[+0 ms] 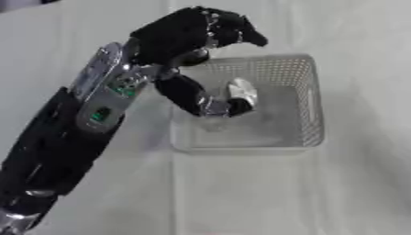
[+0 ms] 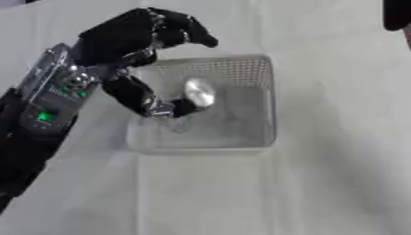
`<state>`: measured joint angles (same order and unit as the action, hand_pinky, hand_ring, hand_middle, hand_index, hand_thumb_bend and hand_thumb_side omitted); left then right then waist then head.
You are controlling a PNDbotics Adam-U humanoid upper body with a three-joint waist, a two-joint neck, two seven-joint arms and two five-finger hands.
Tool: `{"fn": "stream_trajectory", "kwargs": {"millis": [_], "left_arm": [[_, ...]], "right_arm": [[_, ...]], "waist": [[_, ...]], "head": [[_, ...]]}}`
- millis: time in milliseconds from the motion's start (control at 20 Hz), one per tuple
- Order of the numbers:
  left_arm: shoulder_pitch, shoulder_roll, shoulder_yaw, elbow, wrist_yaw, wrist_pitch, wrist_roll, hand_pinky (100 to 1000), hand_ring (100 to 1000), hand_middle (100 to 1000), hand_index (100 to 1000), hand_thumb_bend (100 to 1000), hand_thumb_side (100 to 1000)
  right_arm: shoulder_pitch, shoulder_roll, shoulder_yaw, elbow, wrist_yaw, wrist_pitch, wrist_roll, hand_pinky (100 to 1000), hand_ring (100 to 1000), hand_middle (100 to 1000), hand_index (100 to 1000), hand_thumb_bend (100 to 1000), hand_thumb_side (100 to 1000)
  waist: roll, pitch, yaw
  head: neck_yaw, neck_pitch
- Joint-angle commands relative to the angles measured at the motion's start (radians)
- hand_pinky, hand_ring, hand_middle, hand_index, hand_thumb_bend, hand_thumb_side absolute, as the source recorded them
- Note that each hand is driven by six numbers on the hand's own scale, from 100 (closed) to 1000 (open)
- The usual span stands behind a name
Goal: Pick up objects on the table and place them in the box.
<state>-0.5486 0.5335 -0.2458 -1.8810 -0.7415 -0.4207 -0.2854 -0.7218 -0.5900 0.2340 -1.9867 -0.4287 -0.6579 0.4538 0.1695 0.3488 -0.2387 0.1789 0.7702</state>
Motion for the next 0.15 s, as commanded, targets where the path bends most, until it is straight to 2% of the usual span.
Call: {"fn": "stream_trajectory", "kwargs": {"millis": [50, 150], "left_arm": [[-0.006, 0.04, 0.019, -0.033, -0.014, -0.007, -0.054, 736, 850, 862, 949, 563, 1000], [-0.004, 0.051, 0.027, -0.051, -0.009, -0.005, -0.061, 739, 845, 864, 945, 568, 1000]], "right_arm": [[-0.014, -0.002, -0.004, -0.013, -0.007, -0.128, 0.132, 260, 402, 672, 349, 100, 935], [-0.013, -0.002, -0.004, -0.013, -0.008, -0.127, 0.132, 260, 402, 672, 348, 100, 936]], "waist": [[-0.012, -0.025, 0.005], [-0.014, -0.026, 0.009]], "head": [[0.0, 0.0], [0.0, 0.0]]}}
